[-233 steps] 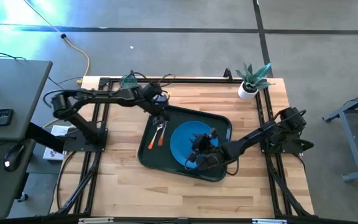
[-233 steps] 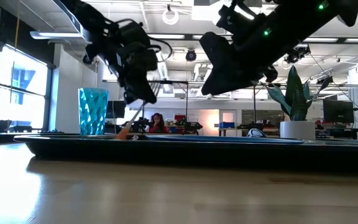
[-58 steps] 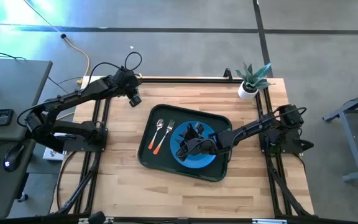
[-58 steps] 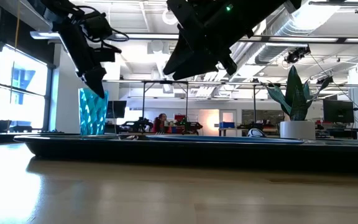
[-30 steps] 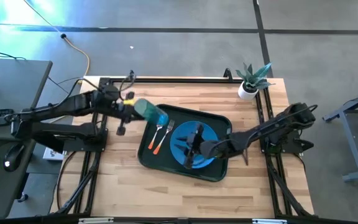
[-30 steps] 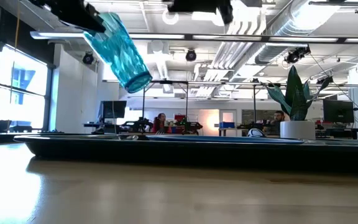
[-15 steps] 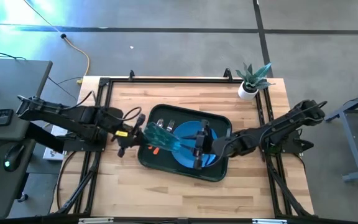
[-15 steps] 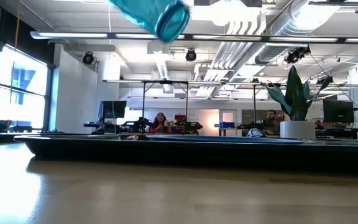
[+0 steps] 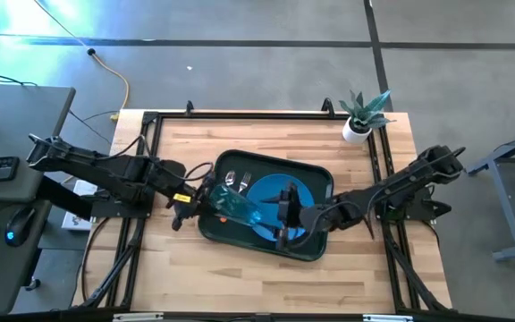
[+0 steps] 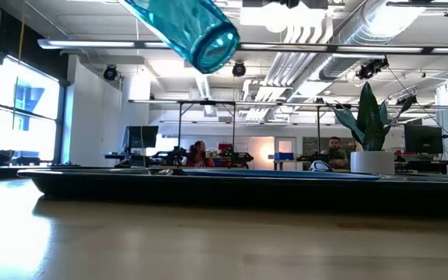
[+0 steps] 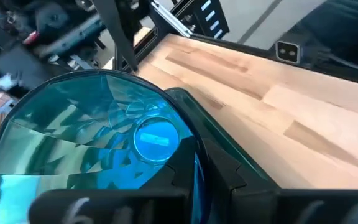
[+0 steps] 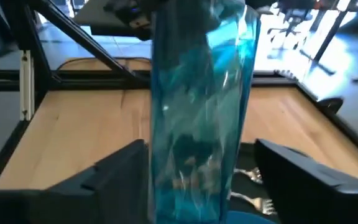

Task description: Pick and place plate/cup/fork/spoon on tray

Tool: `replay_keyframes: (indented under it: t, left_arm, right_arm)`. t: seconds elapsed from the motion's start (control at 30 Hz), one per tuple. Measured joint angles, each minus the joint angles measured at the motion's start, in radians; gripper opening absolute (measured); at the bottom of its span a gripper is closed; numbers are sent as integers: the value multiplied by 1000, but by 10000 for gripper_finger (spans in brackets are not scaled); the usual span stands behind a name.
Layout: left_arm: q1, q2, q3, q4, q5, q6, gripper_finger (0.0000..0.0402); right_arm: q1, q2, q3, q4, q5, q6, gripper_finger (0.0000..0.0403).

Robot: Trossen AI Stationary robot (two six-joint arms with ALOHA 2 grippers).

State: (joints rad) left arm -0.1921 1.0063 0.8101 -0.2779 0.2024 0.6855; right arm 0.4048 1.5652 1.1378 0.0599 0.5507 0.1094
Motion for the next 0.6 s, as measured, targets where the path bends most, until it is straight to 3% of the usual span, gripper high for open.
replay_keyframes:
  t: [0.27, 0.6]
  left_arm:
    - [28, 100, 0, 50, 1, 50, 10]
    - [42, 127, -2, 184, 0, 50, 11]
  right_arm:
    - [-139, 1, 0, -4, -256, 188, 392]
    - [-213, 76, -1, 2, -408, 217, 399]
